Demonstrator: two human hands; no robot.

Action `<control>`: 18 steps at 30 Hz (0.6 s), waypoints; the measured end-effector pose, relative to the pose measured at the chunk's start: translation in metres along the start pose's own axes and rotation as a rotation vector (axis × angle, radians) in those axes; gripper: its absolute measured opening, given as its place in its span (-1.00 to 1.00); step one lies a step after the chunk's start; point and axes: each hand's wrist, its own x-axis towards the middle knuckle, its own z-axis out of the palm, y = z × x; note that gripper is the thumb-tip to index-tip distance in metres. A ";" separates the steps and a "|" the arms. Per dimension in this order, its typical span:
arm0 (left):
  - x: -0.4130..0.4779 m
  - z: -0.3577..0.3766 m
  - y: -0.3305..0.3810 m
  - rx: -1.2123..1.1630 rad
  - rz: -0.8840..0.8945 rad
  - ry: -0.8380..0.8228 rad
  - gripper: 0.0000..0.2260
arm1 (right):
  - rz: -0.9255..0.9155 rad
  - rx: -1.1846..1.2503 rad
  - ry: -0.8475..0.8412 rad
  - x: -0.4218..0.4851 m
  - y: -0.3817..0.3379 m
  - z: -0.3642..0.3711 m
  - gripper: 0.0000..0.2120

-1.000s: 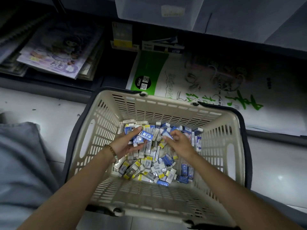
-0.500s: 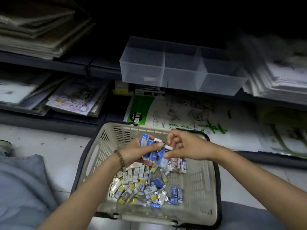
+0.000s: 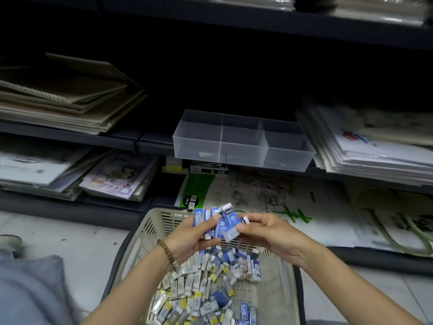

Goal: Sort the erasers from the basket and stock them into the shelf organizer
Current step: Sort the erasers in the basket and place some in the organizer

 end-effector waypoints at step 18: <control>-0.009 0.013 0.012 0.226 0.086 0.005 -0.41 | -0.107 -0.420 0.055 -0.012 -0.012 0.005 -0.55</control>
